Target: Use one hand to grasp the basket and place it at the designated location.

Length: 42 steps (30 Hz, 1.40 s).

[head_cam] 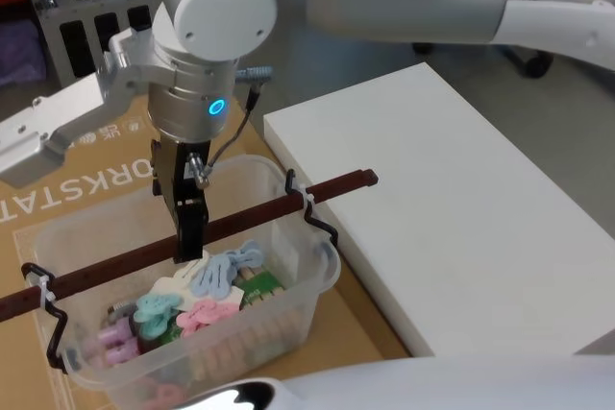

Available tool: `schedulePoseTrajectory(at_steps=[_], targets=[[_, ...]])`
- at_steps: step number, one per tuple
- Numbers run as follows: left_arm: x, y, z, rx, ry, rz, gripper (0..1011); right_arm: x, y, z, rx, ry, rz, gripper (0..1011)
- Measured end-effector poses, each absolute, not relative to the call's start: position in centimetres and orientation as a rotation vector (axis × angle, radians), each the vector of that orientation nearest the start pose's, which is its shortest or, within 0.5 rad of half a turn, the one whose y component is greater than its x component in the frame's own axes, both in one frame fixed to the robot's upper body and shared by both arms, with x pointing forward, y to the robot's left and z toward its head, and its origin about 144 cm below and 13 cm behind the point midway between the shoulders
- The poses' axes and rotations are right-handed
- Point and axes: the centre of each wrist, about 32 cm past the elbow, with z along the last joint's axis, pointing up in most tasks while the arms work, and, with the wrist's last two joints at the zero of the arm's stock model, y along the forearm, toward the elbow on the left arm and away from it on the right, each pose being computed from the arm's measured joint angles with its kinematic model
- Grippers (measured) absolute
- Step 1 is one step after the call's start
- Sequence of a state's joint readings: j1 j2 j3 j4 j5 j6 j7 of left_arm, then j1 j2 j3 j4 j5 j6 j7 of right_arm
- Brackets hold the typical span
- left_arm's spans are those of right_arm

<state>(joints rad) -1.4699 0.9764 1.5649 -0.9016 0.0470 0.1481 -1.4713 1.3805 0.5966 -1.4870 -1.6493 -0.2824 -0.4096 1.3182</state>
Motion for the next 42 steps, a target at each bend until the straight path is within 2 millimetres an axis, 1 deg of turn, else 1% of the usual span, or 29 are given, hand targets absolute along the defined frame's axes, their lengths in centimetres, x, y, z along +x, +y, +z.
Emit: schedulePoseTrajectory(at_steps=[10, 12, 13, 17, 22, 31, 42], targets=[[61.6, 49.7, 139.4, 1.629, 0.168, 0.176, 0, 53.3, -11.7, 140.7, -1.182, -1.328, 0.912, 1001], [61.6, 49.7, 139.4, 1.629, 0.169, 0.177, 0, 53.1, -12.4, 141.7, -1.175, -1.339, 0.889, 1001], [61.6, 49.7, 139.4, 1.629, 0.169, 0.176, 0, 53.0, -12.9, 142.6, -1.167, -1.349, 0.871, 1001], [61.6, 49.7, 139.4, 1.629, 0.168, 0.176, 0, 52.8, -13.6, 143.7, -1.156, -1.361, 0.848, 1001], [61.6, 49.7, 139.4, 1.629, 0.169, 0.176, 0, 52.5, -14.2, 144.6, -1.147, -1.369, 0.829, 1001], [61.6, 49.7, 139.4, 1.629, 0.169, 0.176, 0, 52.0, -14.6, 145.5, -1.143, -1.381, 0.819, 1001], [61.6, 49.7, 139.4, 1.629, 0.169, 0.176, 0, 51.8, -14.6, 145.7, -1.142, -1.382, 0.818, 1000]])
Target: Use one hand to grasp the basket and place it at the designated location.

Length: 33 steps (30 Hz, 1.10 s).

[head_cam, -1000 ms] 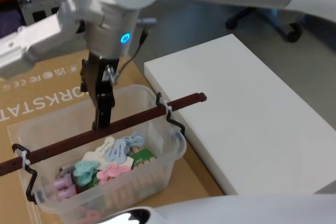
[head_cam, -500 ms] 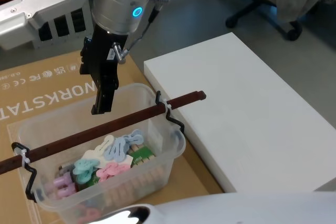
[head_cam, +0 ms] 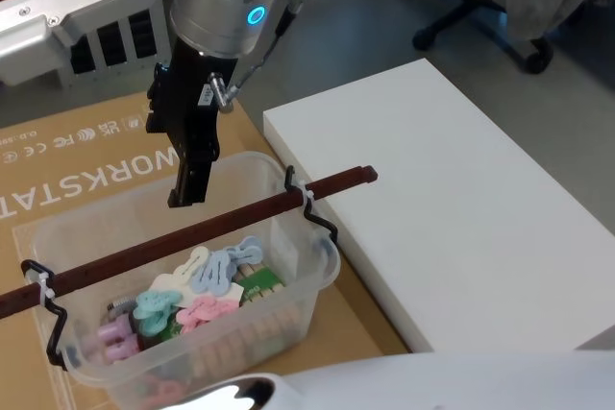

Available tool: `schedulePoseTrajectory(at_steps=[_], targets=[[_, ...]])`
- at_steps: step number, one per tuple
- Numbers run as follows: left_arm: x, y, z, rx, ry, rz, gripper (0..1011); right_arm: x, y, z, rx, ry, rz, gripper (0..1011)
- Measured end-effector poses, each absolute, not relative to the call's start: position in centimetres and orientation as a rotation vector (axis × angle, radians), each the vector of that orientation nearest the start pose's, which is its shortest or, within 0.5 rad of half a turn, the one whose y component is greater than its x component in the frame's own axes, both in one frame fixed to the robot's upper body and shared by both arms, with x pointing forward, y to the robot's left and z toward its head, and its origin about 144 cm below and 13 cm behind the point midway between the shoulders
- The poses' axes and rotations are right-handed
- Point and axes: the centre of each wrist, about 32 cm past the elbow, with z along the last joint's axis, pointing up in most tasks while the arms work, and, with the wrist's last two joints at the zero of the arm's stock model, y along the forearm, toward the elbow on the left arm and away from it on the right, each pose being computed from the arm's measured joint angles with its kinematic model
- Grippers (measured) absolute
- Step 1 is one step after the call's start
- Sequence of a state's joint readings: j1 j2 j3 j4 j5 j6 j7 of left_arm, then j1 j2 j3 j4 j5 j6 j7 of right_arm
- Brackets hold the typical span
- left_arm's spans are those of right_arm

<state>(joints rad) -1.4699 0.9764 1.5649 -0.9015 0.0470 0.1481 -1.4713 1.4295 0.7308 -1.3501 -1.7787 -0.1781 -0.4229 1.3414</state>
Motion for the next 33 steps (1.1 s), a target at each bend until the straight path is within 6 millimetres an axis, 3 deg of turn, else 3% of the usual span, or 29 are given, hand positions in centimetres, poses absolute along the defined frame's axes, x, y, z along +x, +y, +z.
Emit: schedulePoseTrajectory(at_steps=[20, 33], targets=[[61.6, 49.7, 139.4, 1.629, 0.169, 0.176, 0, 52.4, -13.7, 143.8, -1.168, -1.351, 0.863, 1001], [61.6, 49.7, 139.4, 1.629, 0.168, 0.176, 0, 52.6, -11.6, 141.1, -1.198, -1.333, 0.937, 1001]])
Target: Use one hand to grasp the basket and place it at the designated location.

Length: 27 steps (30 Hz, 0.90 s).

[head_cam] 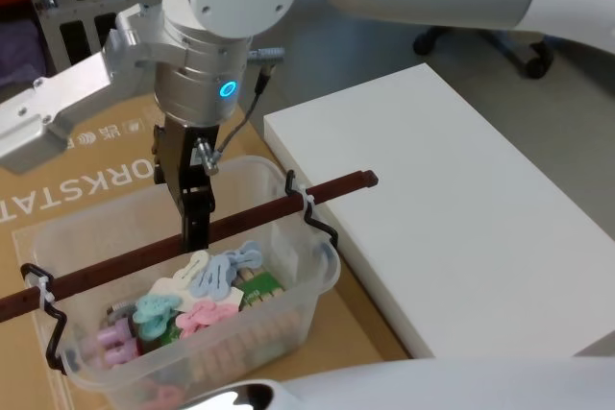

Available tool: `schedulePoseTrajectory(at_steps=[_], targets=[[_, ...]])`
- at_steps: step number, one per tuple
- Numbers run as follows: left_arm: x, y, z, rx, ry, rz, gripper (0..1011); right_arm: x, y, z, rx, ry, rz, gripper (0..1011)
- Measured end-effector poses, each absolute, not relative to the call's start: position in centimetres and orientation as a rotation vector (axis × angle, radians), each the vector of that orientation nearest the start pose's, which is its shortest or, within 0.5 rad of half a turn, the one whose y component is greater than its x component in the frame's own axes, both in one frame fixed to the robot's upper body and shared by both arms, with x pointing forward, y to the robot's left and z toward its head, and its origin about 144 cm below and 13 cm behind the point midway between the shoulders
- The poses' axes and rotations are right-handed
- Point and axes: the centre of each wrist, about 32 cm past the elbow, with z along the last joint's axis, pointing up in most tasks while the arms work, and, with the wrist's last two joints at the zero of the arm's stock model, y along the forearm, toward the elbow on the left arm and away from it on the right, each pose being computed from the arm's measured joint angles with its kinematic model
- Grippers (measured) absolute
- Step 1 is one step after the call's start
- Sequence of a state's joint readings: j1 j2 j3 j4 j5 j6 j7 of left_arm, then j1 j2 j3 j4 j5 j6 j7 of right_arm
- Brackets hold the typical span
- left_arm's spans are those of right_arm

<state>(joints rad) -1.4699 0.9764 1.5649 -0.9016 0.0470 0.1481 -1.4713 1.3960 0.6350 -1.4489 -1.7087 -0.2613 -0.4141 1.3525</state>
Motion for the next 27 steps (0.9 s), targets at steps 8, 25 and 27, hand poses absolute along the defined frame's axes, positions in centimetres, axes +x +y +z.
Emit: schedulePoseTrajectory(at_steps=[8, 25, 27], targets=[[61.6, 49.7, 139.4, 1.629, 0.168, 0.176, 0, 52.6, -10.4, 139.8, -1.212, -1.326, 0.975, 1001], [61.6, 49.7, 139.4, 1.629, 0.169, 0.176, 0, 52.6, -8.9, 137.8, -1.238, -1.313, 1.028, 1001], [61.6, 49.7, 139.4, 1.629, 0.169, 0.176, 0, 52.6, -8.8, 137.6, -1.240, -1.314, 1.032, 1001]])
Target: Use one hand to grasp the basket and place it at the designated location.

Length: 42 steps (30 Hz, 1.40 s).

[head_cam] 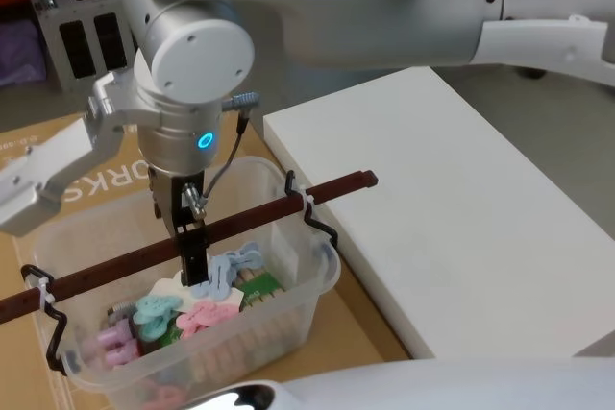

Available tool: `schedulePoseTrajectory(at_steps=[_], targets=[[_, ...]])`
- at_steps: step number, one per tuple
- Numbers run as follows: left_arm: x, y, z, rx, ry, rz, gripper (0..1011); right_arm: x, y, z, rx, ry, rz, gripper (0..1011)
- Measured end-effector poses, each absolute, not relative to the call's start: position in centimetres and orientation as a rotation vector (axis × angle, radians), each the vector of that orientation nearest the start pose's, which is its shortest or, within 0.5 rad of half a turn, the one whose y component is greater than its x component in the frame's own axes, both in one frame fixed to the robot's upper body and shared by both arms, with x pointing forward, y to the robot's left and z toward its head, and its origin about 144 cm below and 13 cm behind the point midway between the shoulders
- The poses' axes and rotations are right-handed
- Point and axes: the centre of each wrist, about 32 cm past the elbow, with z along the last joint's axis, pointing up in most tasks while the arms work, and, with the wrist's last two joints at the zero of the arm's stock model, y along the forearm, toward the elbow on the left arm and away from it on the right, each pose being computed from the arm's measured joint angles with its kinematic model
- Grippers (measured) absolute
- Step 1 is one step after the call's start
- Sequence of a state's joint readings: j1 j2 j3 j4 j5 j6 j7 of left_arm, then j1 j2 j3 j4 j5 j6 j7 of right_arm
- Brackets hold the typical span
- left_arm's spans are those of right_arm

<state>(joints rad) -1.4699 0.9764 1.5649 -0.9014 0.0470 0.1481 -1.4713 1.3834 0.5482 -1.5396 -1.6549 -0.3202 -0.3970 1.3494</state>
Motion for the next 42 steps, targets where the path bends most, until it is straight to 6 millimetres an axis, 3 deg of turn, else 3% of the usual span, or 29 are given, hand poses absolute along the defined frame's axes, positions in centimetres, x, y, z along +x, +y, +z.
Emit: schedulePoseTrajectory(at_steps=[42], targets=[[61.6, 49.7, 139.4, 1.629, 0.169, 0.176, 0, 53.0, -7.2, 133.5, -1.336, -1.241, 1.124, 1001]])
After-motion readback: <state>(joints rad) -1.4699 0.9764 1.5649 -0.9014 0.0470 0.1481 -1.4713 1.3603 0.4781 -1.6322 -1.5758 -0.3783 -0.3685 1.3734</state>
